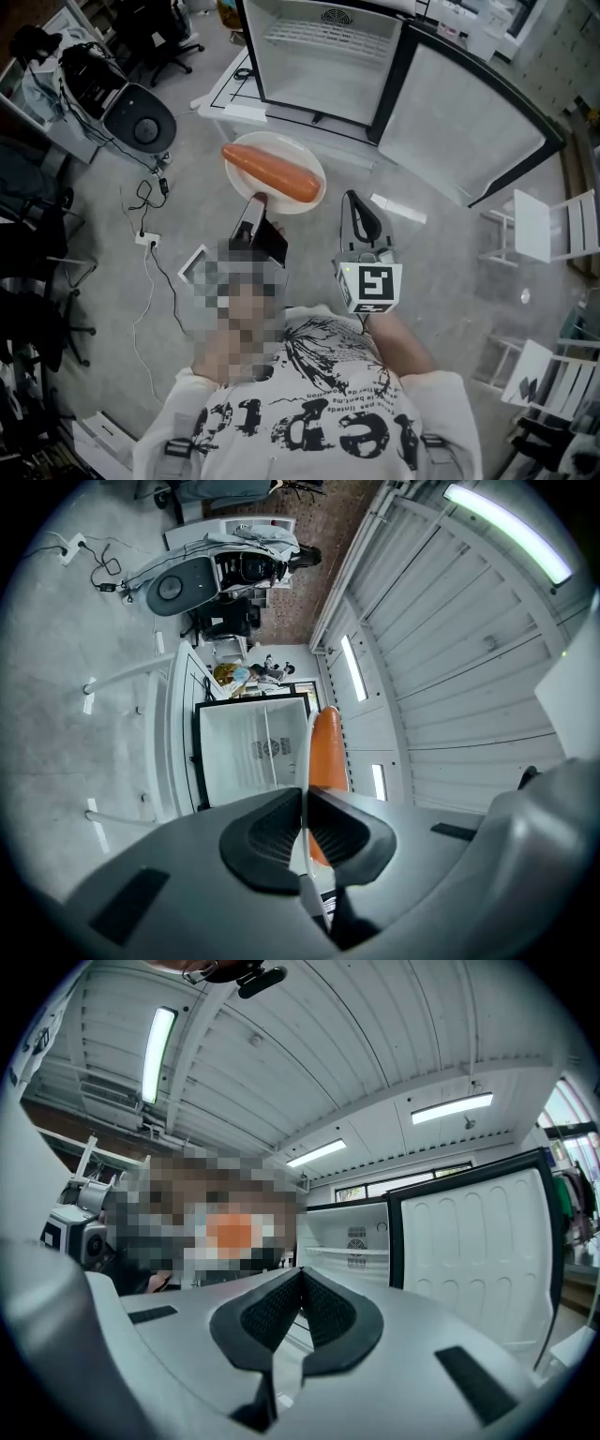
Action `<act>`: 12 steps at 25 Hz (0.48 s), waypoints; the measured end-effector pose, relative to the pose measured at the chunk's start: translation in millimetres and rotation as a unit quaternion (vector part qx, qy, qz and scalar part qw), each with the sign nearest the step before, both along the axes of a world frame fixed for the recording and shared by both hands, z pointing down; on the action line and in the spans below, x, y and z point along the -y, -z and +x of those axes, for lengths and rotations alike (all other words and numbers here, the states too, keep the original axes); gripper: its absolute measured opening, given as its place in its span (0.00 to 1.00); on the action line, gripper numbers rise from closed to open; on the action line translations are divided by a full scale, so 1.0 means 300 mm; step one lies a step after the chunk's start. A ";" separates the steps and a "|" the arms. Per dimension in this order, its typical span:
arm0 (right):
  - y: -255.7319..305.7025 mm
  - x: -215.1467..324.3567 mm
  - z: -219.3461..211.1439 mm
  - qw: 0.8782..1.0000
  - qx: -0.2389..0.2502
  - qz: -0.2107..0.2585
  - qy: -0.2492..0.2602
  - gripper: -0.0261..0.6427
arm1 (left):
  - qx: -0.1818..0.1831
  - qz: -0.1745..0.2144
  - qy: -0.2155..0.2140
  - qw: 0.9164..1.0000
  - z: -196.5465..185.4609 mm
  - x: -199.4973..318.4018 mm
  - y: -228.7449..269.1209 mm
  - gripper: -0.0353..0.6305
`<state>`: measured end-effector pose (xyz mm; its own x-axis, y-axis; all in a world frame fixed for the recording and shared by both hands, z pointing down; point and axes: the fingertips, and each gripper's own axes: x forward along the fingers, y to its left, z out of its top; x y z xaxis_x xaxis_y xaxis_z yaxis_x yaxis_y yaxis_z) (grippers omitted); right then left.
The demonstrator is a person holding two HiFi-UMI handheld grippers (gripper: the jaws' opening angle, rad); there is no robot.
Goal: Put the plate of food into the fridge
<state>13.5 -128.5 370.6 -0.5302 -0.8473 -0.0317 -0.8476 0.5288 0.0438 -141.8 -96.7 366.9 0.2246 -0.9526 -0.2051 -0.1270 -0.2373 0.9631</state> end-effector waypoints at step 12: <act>-0.023 0.277 -0.042 0.999 -0.001 -0.005 -0.046 0.04 | -0.003 -0.016 -0.052 0.999 -0.047 0.345 -0.020 0.09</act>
